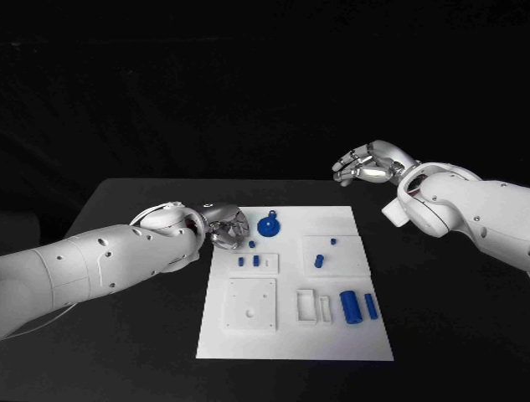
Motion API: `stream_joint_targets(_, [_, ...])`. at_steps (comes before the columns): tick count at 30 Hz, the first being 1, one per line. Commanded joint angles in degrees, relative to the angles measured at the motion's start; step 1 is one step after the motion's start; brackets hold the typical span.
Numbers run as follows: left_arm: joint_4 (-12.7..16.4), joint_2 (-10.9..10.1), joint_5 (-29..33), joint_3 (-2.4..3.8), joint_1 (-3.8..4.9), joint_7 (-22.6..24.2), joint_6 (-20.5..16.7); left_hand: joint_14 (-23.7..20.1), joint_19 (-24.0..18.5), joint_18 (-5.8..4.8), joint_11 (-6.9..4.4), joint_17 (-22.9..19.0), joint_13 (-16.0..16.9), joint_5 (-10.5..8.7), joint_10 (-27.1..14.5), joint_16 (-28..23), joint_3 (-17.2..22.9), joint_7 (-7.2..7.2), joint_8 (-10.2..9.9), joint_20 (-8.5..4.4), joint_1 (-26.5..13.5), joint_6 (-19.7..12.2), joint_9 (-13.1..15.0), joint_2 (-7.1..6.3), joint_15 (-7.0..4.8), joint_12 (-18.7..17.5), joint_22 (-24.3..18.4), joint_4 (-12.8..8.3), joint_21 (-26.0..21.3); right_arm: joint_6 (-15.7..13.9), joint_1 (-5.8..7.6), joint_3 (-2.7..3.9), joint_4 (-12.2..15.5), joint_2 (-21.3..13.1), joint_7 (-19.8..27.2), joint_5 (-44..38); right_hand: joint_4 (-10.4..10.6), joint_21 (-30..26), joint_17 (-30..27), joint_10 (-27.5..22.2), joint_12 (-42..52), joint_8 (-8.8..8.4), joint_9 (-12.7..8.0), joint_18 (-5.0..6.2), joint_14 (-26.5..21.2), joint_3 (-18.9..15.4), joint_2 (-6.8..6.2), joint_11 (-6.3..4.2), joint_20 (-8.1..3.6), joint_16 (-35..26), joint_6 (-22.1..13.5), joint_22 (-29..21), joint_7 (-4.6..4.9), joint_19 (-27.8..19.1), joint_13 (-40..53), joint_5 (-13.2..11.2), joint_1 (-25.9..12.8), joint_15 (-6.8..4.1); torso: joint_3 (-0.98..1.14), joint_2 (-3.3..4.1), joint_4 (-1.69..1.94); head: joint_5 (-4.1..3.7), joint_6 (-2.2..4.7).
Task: Assemble the parts on the task board
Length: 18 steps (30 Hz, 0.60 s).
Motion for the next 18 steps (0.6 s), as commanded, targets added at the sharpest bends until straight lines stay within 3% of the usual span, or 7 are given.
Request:
stream_joint_targets(1, [0.06,-1.09,8.52,0.10,0.05,1.01,-2.71,-0.32,-0.22,5.80,-0.06,-0.19,0.30,0.38,0.61,-0.32,0.25,0.42,0.66,0.36,0.68,0.78,0.23,0.56,-0.18,0.63,0.72,0.16,-0.38,4.51,-0.24,0.01,0.57,-0.42,-1.43,-12.70,-0.16,0.40,0.72,0.68,0.03,0.61,0.32,0.36,1.08,0.21,-0.38,-0.13,-0.25,0.65,0.50,0.34,-0.53,1.20,0.33,-2.44,2.29,-0.24,0.01,-0.01,-0.03,-0.09,0.10])
stream_joint_targets(5, [0.49,-2.61,20.68,0.50,0.20,2.69,-4.79,-2.21,-1.82,5.34,-0.57,-1.22,0.89,0.79,2.13,-2.47,0.41,1.12,1.59,0.54,0.40,1.97,0.53,0.81,-0.63,1.66,0.27,0.37,-1.70,4.94,-0.51,0.00,1.04,-0.90,-1.92,-20.01,-0.20,2.12,2.65,0.86,0.06,1.01,0.72,0.36,3.37,0.20,-0.75,-0.25,-1.27,2.48,1.11,1.13,-0.96,4.26,0.77,-6.25,5.08,-1.56,0.07,-0.07,0.05,-0.93,0.37])
stream_joint_targets(7, [0.89,-3.27,27.23,1.70,0.28,3.64,-5.29,-3.97,-3.65,4.61,-0.40,-2.59,1.06,0.46,1.89,-5.27,0.48,1.03,2.06,0.93,-0.09,2.35,0.70,0.84,-0.45,1.84,-0.55,0.59,-3.66,5.02,-0.70,-0.02,1.26,-1.09,-2.09,-24.16,-0.20,3.73,4.33,1.07,0.14,1.14,0.91,0.36,5.79,0.27,-0.97,-0.38,-2.32,4.29,1.35,1.75,-1.10,7.07,1.04,-7.73,6.20,-2.82,0.09,-0.08,0.10,-1.35,0.53])
stream_joint_targets(8, [1.62,-4.00,31.10,1.97,0.42,4.43,-5.60,-4.55,-4.50,4.18,-0.33,-3.48,1.18,0.04,1.74,-7.03,0.36,0.90,2.33,1.10,-0.42,2.45,0.86,0.81,-0.37,1.97,-1.13,0.72,-4.86,4.96,-0.84,-0.03,1.43,-1.21,-2.16,-26.35,-0.23,5.09,5.83,1.31,0.25,1.28,1.09,0.36,7.62,0.27,-1.18,-0.54,-3.24,5.76,1.59,2.29,-1.23,9.31,1.30,-8.99,6.83,-3.84,0.08,-0.07,0.11,-1.75,0.64])
stream_joint_targets(11, [3.44,-5.60,40.40,2.22,1.09,6.89,-5.55,-5.69,-5.83,3.43,0.02,-5.14,1.29,-1.16,1.17,-10.55,-0.01,0.92,2.64,1.37,-1.27,2.34,1.07,0.73,-0.01,2.00,-2.27,1.10,-7.09,5.11,-1.17,-0.16,2.01,-1.50,-2.37,-30.42,-0.23,7.60,8.95,1.54,0.31,1.37,1.36,0.36,11.06,0.32,-1.46,-0.86,-4.98,8.57,1.84,3.33,-1.32,13.46,1.73,-10.48,7.69,-5.58,0.03,-0.05,0.07,-2.05,0.80])
stream_joint_targets(15, [6.20,-7.62,48.33,2.33,1.78,9.64,-4.19,-8.07,-8.68,1.98,1.25,-8.48,1.03,-2.32,-0.54,-18.02,-0.78,1.17,2.81,2.13,-2.73,1.56,1.30,0.59,1.22,1.23,-4.48,1.45,-11.49,4.63,-1.69,-0.54,3.38,-2.13,-2.82,-36.50,-0.25,9.44,12.15,1.88,0.37,1.49,1.69,0.36,13.20,0.48,-1.70,-1.30,-6.47,10.63,2.20,4.23,-1.54,16.57,2.22,-11.33,8.17,-6.40,0.03,-0.10,0.08,-2.42,0.98])
stream_joint_targets(18, [8.69,-9.15,51.03,2.41,1.87,11.59,-3.41,-8.93,-9.95,1.23,1.88,-10.20,0.57,-1.91,-2.00,-22.51,-2.14,1.26,2.63,2.64,-4.07,0.51,1.30,0.57,2.13,0.21,-5.64,1.45,-13.82,4.46,-2.10,-1.16,4.59,-2.56,-3.32,-40.26,-0.24,11.82,14.95,2.25,0.42,1.51,1.89,0.36,15.70,0.31,-1.96,-1.82,-8.04,13.66,2.55,5.67,-1.71,19.83,2.63,-11.87,8.46,-7.15,0.01,-0.07,0.01,-2.59,1.21])
